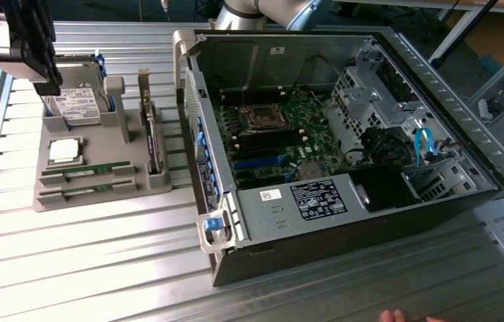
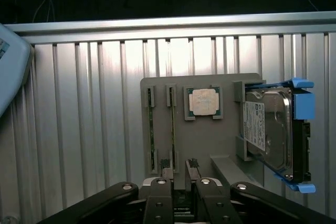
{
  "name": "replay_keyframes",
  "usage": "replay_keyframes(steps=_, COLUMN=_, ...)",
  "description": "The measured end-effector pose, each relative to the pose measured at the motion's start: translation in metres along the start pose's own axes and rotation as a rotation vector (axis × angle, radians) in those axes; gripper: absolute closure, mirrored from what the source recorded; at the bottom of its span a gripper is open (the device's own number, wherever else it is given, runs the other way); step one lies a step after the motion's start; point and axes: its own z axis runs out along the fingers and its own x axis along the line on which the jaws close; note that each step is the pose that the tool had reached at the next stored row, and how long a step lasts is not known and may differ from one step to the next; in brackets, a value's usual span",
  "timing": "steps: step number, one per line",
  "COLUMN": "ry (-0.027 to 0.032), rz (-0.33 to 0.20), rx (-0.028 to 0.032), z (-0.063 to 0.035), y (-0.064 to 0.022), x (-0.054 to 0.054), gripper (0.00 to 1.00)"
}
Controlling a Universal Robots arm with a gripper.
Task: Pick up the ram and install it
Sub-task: 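Pick up the ram and move it above insertion slot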
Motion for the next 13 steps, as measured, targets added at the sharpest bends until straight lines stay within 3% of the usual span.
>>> replay_keyframes(steps=6, ry=0.0, rz=0.0, rx=0.0, z=0.0, y=-0.0001, x=0.004, gripper=0.76)
replay_keyframes(steps=13, ry=0.0, rz=0.0, rx=-0.0001, z=0.0, y=-0.0001, x=0.017, gripper=0.76)
